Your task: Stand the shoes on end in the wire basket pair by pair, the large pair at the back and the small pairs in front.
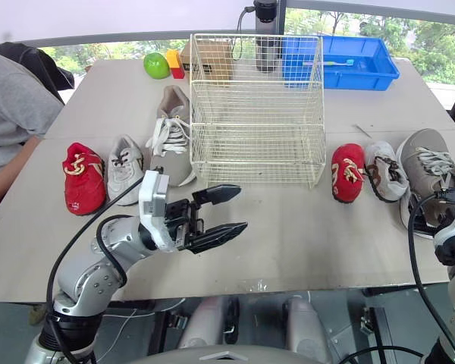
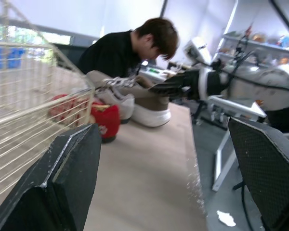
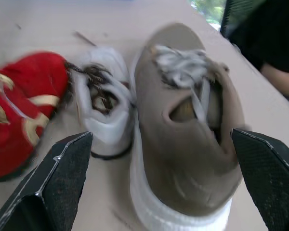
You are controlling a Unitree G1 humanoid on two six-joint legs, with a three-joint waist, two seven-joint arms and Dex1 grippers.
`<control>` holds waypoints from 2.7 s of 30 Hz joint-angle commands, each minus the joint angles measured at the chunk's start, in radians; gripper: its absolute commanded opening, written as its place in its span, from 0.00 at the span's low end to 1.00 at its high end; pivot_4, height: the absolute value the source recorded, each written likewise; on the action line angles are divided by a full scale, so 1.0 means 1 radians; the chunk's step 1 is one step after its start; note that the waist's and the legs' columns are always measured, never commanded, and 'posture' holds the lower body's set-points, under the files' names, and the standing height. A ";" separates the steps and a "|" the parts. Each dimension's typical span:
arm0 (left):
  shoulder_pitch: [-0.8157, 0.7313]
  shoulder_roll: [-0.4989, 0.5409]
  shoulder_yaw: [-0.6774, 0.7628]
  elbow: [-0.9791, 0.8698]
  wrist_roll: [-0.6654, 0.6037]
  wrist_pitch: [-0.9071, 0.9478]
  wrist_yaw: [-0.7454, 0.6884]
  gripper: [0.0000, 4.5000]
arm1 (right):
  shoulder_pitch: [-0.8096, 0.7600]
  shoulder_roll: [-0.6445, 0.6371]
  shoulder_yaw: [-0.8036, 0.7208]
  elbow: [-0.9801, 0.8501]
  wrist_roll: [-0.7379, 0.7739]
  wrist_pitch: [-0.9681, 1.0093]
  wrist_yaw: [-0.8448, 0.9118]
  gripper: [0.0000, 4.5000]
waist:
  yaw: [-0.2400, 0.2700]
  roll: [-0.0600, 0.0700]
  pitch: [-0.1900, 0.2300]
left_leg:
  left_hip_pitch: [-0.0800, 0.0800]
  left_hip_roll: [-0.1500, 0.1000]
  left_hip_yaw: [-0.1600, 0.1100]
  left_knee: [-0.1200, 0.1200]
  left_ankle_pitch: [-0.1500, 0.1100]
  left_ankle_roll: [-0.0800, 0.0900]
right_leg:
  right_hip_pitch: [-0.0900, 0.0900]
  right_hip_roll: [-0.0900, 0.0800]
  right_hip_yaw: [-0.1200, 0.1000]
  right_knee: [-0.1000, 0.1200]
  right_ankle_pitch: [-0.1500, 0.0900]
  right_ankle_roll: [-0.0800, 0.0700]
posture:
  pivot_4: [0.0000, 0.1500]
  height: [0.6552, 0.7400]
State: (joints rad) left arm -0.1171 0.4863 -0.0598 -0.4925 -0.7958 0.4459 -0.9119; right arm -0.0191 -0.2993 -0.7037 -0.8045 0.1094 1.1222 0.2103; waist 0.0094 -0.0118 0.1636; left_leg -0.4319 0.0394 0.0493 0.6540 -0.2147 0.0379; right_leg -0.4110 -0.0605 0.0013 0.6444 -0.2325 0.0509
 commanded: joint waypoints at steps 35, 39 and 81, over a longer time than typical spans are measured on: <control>-0.137 -0.141 -0.022 -0.047 -0.073 0.068 0.185 1.00 | -0.086 -0.312 -0.051 0.120 0.143 -0.435 -0.015 0.00 | -0.019 0.007 0.000 | 0.000 0.000 0.000 -0.001 0.000 0.000 | -0.001 0.011 0.017 0.000 0.000 0.000 | 1.00 1.00; -0.292 -0.196 0.041 0.045 -0.120 0.117 0.300 1.00 | -0.207 -0.486 -0.015 0.148 0.189 -0.416 0.066 0.00 | -0.019 0.007 0.001 | 0.000 0.000 0.000 0.000 0.000 0.001 | 0.000 0.012 0.017 0.000 0.000 0.000 | 1.00 1.00; -0.838 0.332 0.017 0.409 -0.027 0.483 -0.423 0.04 | -1.092 -0.771 0.771 0.656 0.402 -0.503 1.185 0.41 | -0.014 -0.007 0.020 | -0.032 0.000 -0.001 0.017 0.000 0.000 | -0.031 0.010 0.015 0.021 -0.001 0.010 | 1.00 1.00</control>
State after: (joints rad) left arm -0.9503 0.8276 -0.1563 -0.0431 -0.7502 0.9143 -1.3740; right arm -1.1376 -1.0099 0.1426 -0.2046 0.5584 0.5916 1.4399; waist -0.0046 -0.0190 0.1832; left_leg -0.4638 0.0391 0.0484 0.6718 -0.2146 0.0380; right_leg -0.4416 -0.0503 0.0158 0.6647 -0.2335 0.0612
